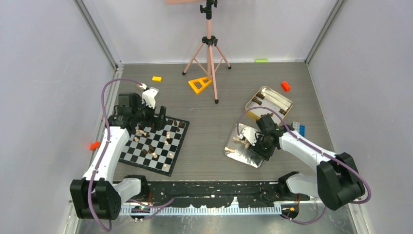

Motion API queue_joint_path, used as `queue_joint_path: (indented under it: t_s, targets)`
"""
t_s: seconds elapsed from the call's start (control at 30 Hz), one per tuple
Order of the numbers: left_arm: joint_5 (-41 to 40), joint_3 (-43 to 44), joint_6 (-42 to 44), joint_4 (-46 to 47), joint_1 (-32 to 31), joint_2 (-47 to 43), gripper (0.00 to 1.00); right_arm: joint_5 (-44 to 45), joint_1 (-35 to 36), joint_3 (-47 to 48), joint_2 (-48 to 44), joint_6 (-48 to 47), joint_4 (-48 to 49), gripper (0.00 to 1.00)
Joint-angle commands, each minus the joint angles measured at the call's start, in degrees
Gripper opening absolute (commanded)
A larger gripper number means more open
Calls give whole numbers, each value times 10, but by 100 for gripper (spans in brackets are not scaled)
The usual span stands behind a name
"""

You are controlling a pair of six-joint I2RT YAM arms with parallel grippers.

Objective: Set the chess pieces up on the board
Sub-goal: Move the storage box to the center of the board, then adjust the storage box at the center of the board.

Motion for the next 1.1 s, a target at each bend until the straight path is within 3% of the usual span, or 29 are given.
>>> queue_joint_path:
  t_s: [0.0,0.17,0.4,0.6,0.7,0.87,1.07]
  targets:
    - [-8,13,10,26,-5,9,98,71,-5,-30,-38,-48,-1,42]
    - [-12,8,16,28,-7,5,98,122,-31,-26,-62,-94,-18,40]
    - [-19,-4,27,33,-7,-15,98,113,-92,53,-37,-114,-47,40]
    - [-15,7,17,25,-7,-22,98,3,-94,163,-3,-24,-96,46]
    - [-14,21,9,23,-7,-11,98,-20,-94,209,17,45,-72,50]
    - [-5,46,2,26,-7,19,98,-34,-93,317,128,154,-13,61]
    - [-1,57,1,43,-8,43,98,-34,-93,427,268,218,7,73]
